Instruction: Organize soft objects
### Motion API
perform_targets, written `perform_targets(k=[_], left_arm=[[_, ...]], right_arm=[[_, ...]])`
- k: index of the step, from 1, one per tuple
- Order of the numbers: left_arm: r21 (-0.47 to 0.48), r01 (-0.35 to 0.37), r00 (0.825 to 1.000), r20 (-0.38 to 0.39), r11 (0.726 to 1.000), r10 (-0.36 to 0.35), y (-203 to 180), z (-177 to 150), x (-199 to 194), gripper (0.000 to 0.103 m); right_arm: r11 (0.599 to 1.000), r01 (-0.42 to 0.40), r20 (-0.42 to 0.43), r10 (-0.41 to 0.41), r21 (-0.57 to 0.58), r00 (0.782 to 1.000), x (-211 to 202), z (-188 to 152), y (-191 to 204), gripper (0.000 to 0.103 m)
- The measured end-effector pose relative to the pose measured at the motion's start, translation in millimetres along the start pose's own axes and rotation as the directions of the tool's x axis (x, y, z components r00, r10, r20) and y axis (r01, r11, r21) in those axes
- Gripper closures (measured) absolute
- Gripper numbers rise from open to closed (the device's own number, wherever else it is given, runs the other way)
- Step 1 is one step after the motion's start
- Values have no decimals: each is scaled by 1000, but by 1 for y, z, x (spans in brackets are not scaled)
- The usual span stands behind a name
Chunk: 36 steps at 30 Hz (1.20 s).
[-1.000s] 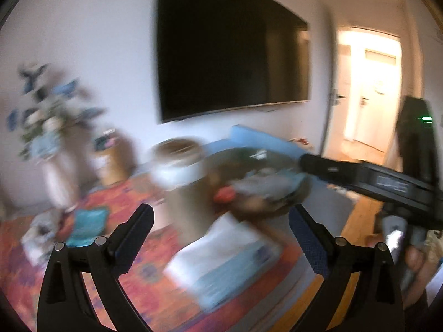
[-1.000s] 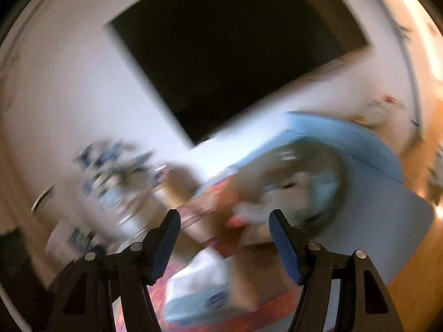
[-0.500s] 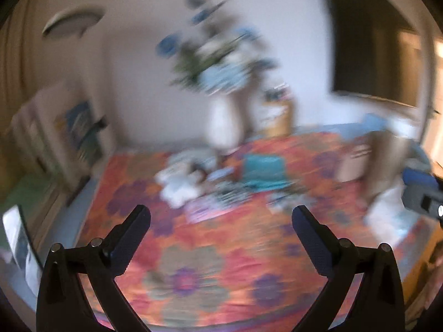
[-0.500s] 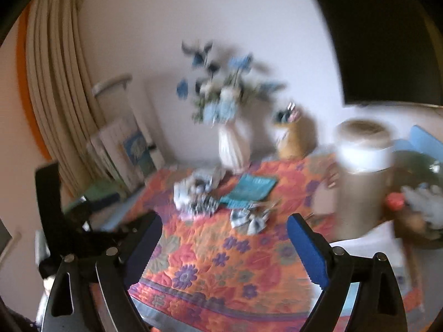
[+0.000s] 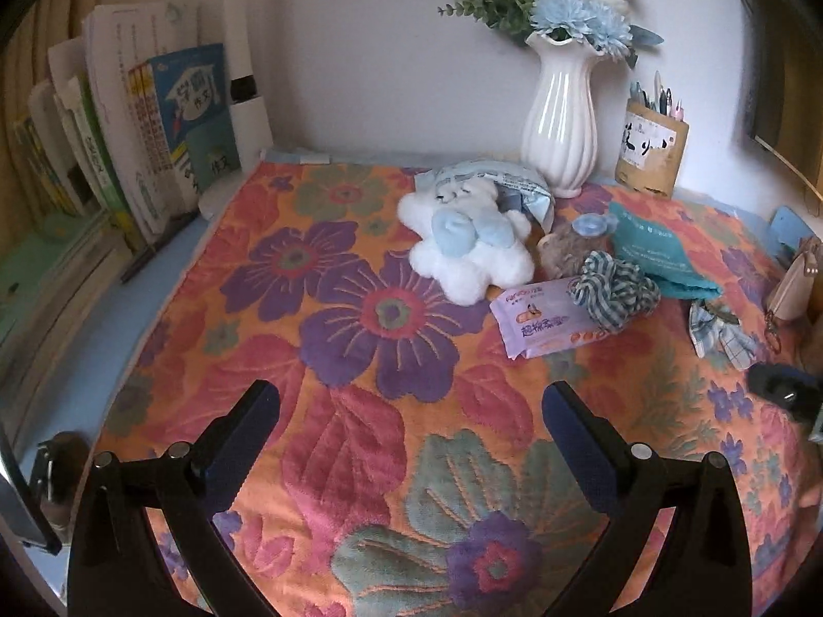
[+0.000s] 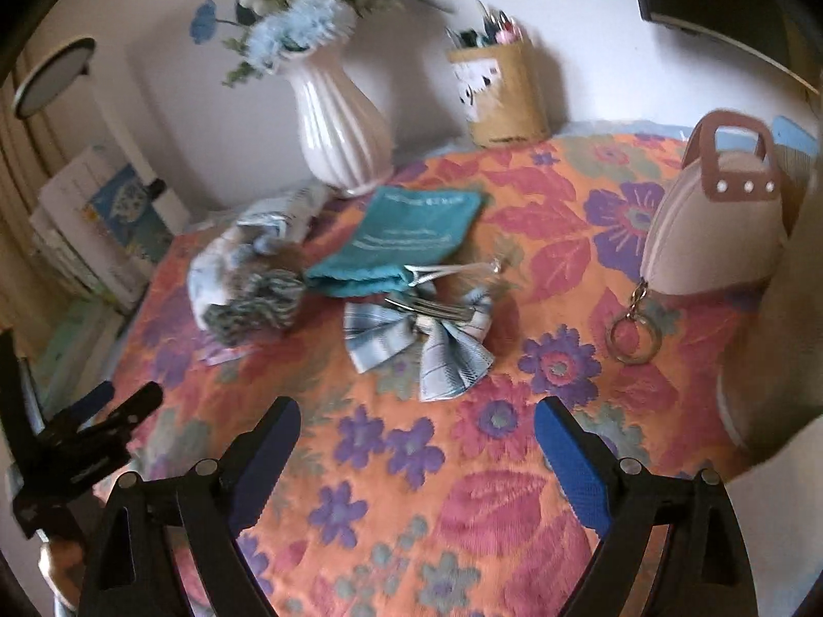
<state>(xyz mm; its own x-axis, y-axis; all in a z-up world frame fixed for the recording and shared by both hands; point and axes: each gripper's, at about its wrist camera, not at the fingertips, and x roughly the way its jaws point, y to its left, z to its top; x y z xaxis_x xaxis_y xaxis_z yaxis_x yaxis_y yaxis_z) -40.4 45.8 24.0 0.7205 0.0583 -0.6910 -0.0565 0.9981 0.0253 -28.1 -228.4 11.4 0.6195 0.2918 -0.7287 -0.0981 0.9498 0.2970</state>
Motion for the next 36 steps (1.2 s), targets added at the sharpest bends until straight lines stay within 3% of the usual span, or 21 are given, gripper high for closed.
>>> perform_targets(k=[2,7,10,15,18,21,24,26,28,30,36], left_arm=[[-1,4,1000,-12,1000,-4,-1,-1,1,1],[-3,-6,998,-67,1000,6,0,0,14,1],[-36,-65,996,-63,997,62,5,0,14,1],[-126,-26,995,-99,992,14,24,2,11,1],[-209,7,992,-118,978,-32,36,12,-7,1],[-263,37,998,-36,964,-48,45,37,-37,1],[-260,82,997,34,962,-75,42,64,-44,1],[-218,92,996,13,972,-91,33,80,-26,1],[-198,145,989,1,969,-147,23,89,1,1],[-193,186,981,-15,963,-193,16,92,26,1],[-206,220,971,-42,953,-234,11,83,80,2]], right_arm=[[1000,26,-44,-27,-5,999,8,0,-1,11],[999,36,-39,-36,-3,999,10,0,-3,11],[998,52,-47,-53,-23,998,11,-1,1,5],[996,67,-63,-70,-53,996,12,-2,6,4],[1000,-20,-124,20,5,992,10,4,3,3],[976,-187,-138,201,108,970,6,19,5,4],[980,-194,-87,197,39,977,2,42,28,4],[985,-154,-59,150,-74,987,4,56,53,4],[978,-156,-44,151,-139,987,10,64,71,4],[972,-148,-37,143,-183,989,22,70,87,4],[957,-69,-61,54,-281,997,72,73,103,4]])
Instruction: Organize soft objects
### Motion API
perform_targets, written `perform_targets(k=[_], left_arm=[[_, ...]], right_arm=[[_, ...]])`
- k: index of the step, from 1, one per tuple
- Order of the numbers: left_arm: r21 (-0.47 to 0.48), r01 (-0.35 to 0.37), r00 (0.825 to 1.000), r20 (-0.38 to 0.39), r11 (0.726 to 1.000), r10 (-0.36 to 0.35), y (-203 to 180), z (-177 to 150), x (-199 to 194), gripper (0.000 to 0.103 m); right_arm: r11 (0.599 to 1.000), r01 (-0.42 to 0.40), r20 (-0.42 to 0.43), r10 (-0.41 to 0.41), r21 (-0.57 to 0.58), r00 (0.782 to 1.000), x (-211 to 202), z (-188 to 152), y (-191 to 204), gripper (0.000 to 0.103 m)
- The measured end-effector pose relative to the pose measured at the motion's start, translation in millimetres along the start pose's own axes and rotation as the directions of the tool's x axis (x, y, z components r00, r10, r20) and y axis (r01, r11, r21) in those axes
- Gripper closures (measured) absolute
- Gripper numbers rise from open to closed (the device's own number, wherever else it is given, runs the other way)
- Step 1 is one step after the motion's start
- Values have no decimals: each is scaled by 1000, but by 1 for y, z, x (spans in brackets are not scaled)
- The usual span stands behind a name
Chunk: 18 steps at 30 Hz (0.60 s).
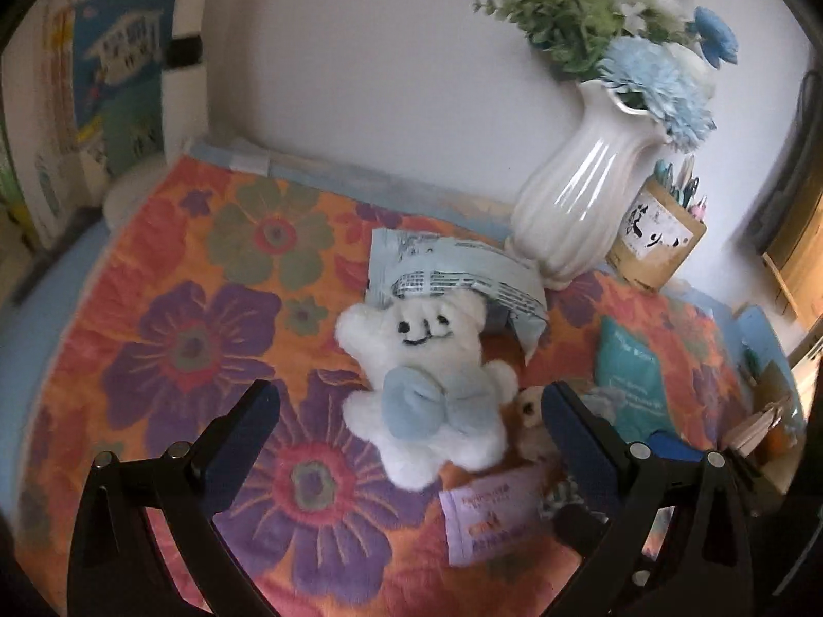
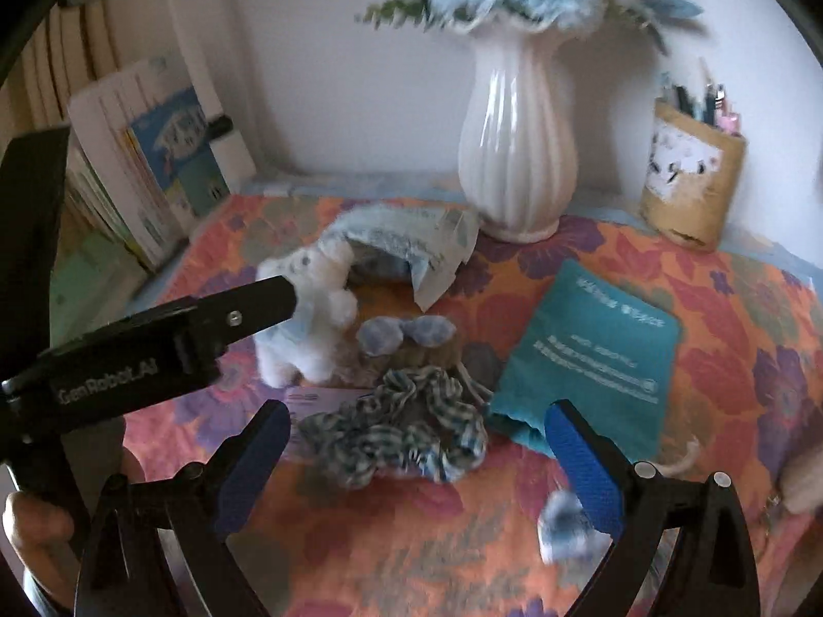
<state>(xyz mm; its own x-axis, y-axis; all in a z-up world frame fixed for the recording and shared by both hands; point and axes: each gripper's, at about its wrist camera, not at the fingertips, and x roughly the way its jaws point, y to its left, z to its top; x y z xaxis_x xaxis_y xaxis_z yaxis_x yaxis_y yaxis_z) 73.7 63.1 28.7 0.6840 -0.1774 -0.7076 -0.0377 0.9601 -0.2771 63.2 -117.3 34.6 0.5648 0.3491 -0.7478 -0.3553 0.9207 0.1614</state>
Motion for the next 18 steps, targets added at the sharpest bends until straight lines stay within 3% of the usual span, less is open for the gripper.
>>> perform_targets(k=[3,6,10,12,13,15,17,18], left_arm=[[-14,48,999,5,999,-47,4,-4,11,2],[4,57,998,-28,998,-56,-1,-4,17,2],[55,8,1000,-28,998,-6,-12,-4,21,2],[66,-16,999,-38,998,19,-13,-4,25,24],[68,-5,999,-53,998,8,-13,-5,28,42],[66,-1,999,-39,998,3,-13,-5,25,50],[69,-5,1000,15,998,4,-13,-7,15,53],[71,1,999,44,997,-4,-13,-7,9,53]], right_arm=[[1000,-21,-3,21,10,1000,15,-5,-4,7],[998,-40,-2,40,56,999,21,-7,-12,22],[986,-107,36,104,128,994,15,-10,-27,33],[983,-107,44,101,149,994,13,-10,-30,42],[982,-106,47,100,159,994,13,-10,-31,45],[978,-115,66,105,172,992,9,-11,-34,55],[976,-135,101,119,173,988,2,-12,-35,72],[975,-146,121,126,169,985,-3,-12,-35,72]])
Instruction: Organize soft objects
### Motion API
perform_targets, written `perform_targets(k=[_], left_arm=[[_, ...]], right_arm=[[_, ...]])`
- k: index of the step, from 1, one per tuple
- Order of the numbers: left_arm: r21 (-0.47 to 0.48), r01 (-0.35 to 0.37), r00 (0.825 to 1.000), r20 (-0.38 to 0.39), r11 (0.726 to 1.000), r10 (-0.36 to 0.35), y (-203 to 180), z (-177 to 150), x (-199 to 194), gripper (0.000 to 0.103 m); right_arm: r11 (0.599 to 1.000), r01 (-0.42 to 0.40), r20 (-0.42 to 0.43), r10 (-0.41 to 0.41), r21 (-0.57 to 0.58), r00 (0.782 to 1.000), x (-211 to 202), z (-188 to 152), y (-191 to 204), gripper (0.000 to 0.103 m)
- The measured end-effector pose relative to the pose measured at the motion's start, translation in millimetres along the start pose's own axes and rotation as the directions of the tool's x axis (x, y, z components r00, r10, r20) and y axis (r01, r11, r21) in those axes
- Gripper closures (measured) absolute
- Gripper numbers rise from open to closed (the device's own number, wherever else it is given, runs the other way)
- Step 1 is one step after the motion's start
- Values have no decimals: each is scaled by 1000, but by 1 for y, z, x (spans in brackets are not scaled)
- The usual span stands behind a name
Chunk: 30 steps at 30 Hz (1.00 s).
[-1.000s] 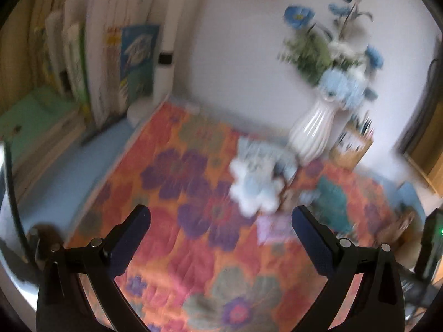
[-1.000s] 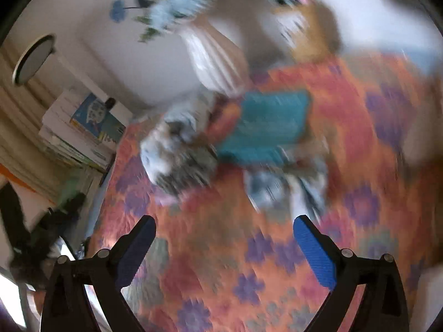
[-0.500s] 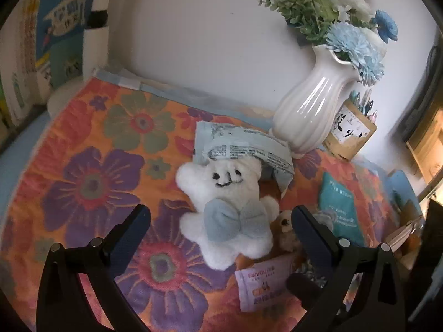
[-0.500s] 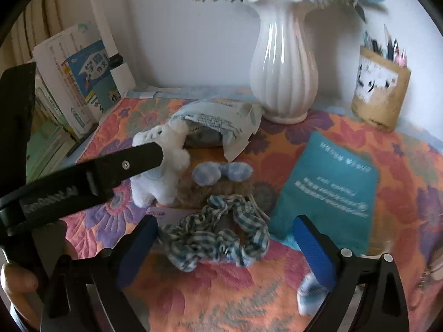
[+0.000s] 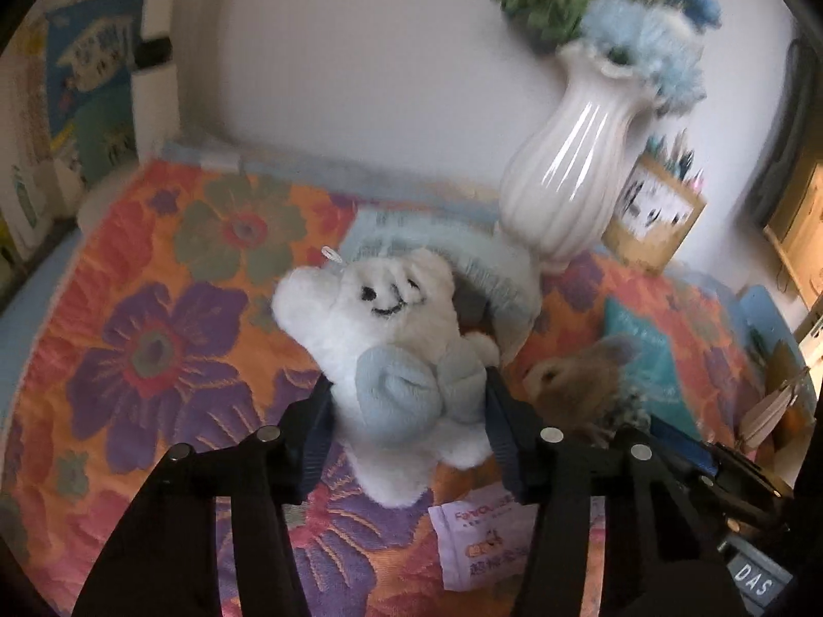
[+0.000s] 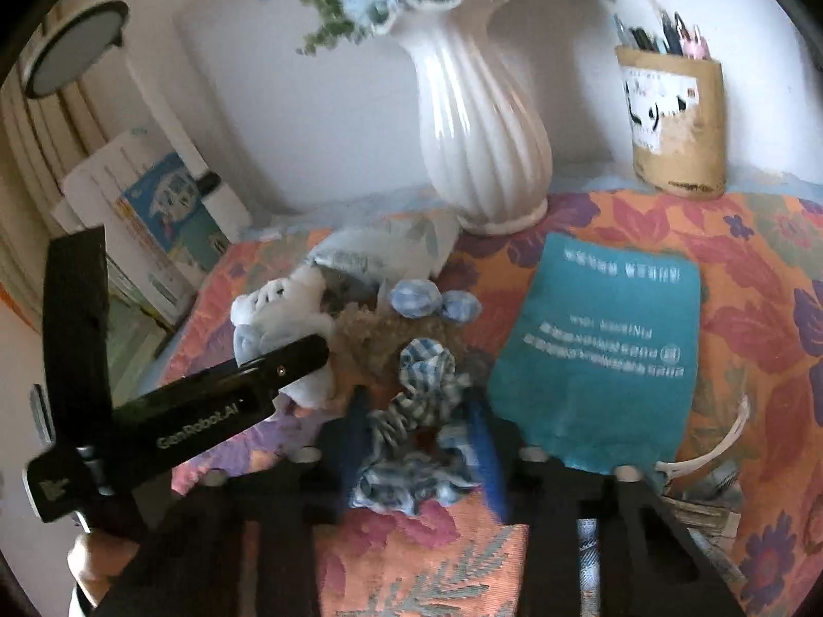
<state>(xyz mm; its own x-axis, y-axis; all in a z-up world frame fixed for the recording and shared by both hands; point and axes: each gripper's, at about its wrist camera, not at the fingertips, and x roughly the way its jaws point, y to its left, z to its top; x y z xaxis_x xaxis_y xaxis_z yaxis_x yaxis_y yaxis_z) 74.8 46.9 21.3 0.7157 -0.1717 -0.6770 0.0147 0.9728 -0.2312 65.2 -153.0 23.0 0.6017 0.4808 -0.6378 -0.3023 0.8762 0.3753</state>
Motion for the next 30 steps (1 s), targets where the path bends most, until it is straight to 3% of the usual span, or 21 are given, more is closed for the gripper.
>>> perform_targets(k=[3,5,10,14,18,20,22,25,30], left_arm=[[5,26,996,85,1000,-27,-1,-1,-19,53],[-3,67,993,100,998,-66,2,-2,-27,53],[-46,136,981,144,990,-128,16,-9,-66,53],[-34,96,984,153,995,-90,23,-25,-87,52],[-46,51,990,136,998,-45,32,-44,-80,52],[-47,32,992,123,998,-26,32,-47,-78,52],[-20,35,986,167,999,-31,29,-47,-85,52],[-5,32,992,126,999,-32,25,-48,-77,52],[-7,45,990,131,999,-43,26,-48,-78,52]], right_arm=[[999,-32,90,35,-36,995,-19,-1,7,74],[998,-42,119,47,-48,992,-26,-1,9,74],[978,-205,60,203,35,977,-29,3,-1,74],[967,-254,-18,254,-11,967,-51,-9,16,74],[982,-187,-95,184,-25,978,-60,-31,23,70],[991,-137,-113,136,1,984,-57,-35,19,41],[996,-84,-101,85,17,991,-55,-33,16,29],[995,-92,-131,96,33,987,-42,-22,19,26],[995,-26,-205,46,99,978,3,-1,21,26]])
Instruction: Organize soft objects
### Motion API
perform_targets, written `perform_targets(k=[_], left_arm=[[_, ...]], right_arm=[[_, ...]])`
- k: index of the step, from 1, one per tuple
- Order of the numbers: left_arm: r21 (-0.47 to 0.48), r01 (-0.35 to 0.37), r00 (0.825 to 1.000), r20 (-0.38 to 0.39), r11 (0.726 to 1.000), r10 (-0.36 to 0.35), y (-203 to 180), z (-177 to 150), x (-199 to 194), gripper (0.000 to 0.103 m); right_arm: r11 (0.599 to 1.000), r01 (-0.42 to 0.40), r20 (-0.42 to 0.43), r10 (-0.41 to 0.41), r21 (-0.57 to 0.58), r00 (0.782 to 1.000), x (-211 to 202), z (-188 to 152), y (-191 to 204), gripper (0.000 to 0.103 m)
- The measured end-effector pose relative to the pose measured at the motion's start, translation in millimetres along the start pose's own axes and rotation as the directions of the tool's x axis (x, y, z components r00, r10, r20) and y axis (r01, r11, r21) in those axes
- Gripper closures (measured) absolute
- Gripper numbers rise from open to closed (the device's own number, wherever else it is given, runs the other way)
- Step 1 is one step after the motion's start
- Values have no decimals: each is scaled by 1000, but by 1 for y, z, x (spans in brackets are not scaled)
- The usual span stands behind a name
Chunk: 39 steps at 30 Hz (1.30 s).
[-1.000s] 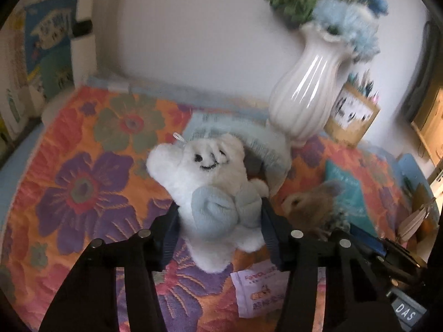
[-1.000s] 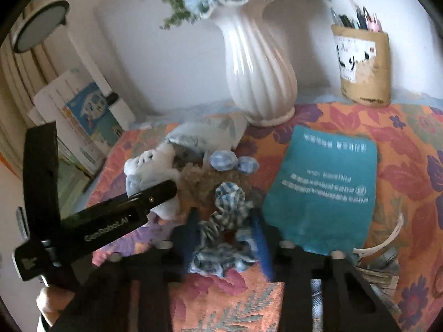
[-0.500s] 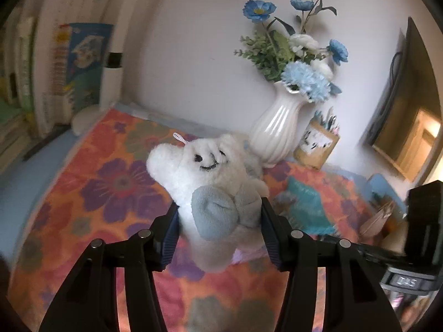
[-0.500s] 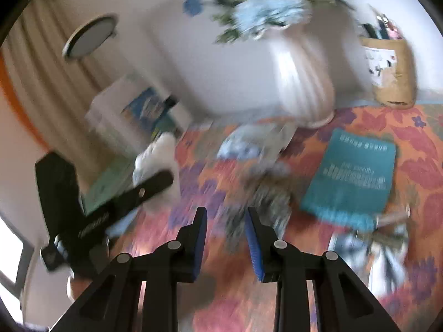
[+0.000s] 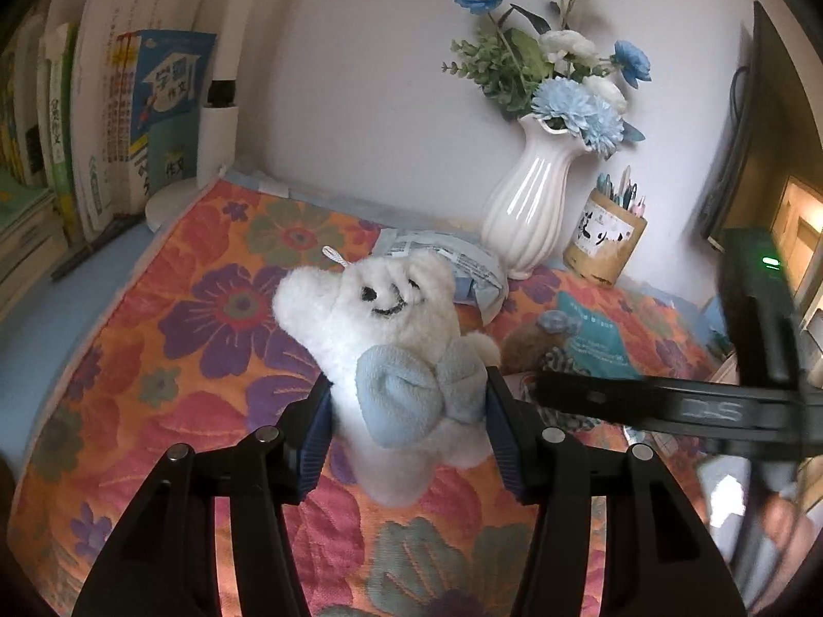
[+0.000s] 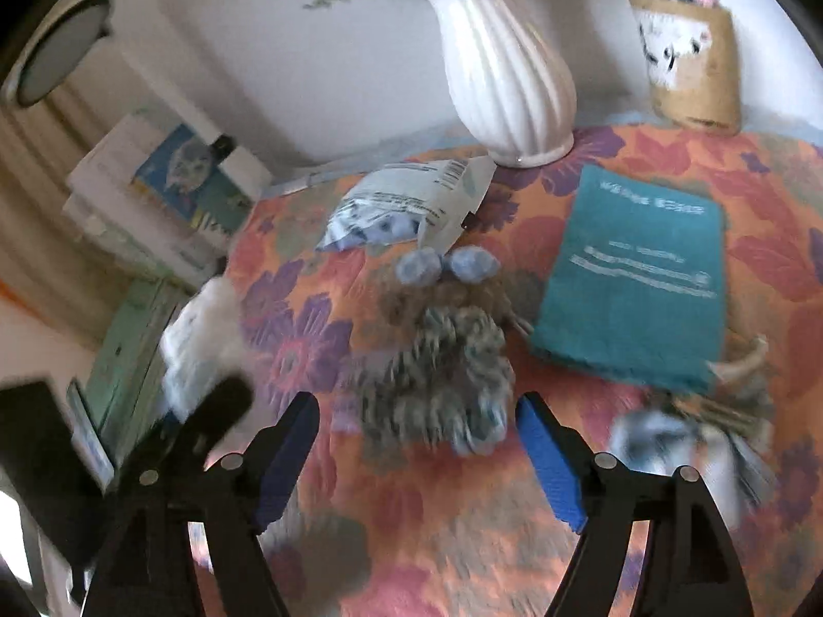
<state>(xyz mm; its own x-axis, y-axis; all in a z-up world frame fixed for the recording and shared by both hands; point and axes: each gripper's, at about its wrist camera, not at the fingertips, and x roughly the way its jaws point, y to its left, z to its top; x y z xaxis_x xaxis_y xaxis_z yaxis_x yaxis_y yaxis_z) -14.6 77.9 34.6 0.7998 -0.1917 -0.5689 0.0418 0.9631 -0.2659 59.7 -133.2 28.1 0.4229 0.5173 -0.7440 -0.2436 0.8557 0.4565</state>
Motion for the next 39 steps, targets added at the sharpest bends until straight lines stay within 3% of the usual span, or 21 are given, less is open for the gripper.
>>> perform_targets(k=[1,2,3,4,5,7,9,14,17,19,22,25,30,32,36,38,39], left_arm=[[-5,-4,1000,-2,1000,4,1,0,0,52],[-7,-6,1000,-2,1000,6,1,0,0,52],[-7,-5,1000,-2,1000,5,1,0,0,52],[-6,-5,1000,0,1000,5,1,-1,0,52],[-3,-8,1000,2,1000,8,0,-1,0,52],[8,-11,1000,3,1000,11,-2,-1,0,52],[15,-14,1000,5,1000,14,-4,-1,-1,52],[13,-11,1000,7,1000,11,-3,-1,-1,52],[7,-8,1000,6,1000,8,-2,-2,-1,51],[11,-9,1000,7,1000,9,-2,-2,-1,51],[20,-12,1000,9,1000,12,-3,-2,-2,52],[27,-17,1000,11,999,16,-4,-3,-3,52],[35,-20,1000,7,999,20,-6,-4,-2,51],[40,-20,1000,8,999,19,-7,-4,-2,51],[50,-24,1000,9,998,23,-8,-4,-1,51],[58,-27,1000,13,998,26,-10,-5,-2,51],[64,-28,999,17,998,27,-11,-5,-3,51]], right_arm=[[999,31,-4,-31,-5,999,7,4,2,26],[997,69,-5,-69,-25,998,12,6,6,35],[994,96,-2,-96,-49,995,15,7,9,48],[990,114,-4,-115,-83,993,17,6,12,69],[987,128,3,-128,-98,992,16,5,14,69],[982,152,47,-148,-114,988,5,3,16,85],[983,141,95,-130,-118,987,-12,1,16,86],[991,-14,174,38,-136,984,-65,-11,18,86],[982,-74,160,102,-173,982,-94,-31,19,86],[973,-95,76,113,-211,991,-97,-46,19,85],[971,-6,-42,-4,-238,999,-82,-72,12,78],[976,108,-98,-128,-189,987,-68,-86,-8,43],[992,98,-113,-108,-83,988,-70,-91,-25,38],[987,132,-109,-142,-96,984,-68,-93,-21,30],[974,194,-46,-200,-118,979,-60,-98,-11,31],[973,198,-15,-201,-115,979,-59,-100,-8,64],[973,192,-10,-195,-126,981,-59,-101,-5,67]])
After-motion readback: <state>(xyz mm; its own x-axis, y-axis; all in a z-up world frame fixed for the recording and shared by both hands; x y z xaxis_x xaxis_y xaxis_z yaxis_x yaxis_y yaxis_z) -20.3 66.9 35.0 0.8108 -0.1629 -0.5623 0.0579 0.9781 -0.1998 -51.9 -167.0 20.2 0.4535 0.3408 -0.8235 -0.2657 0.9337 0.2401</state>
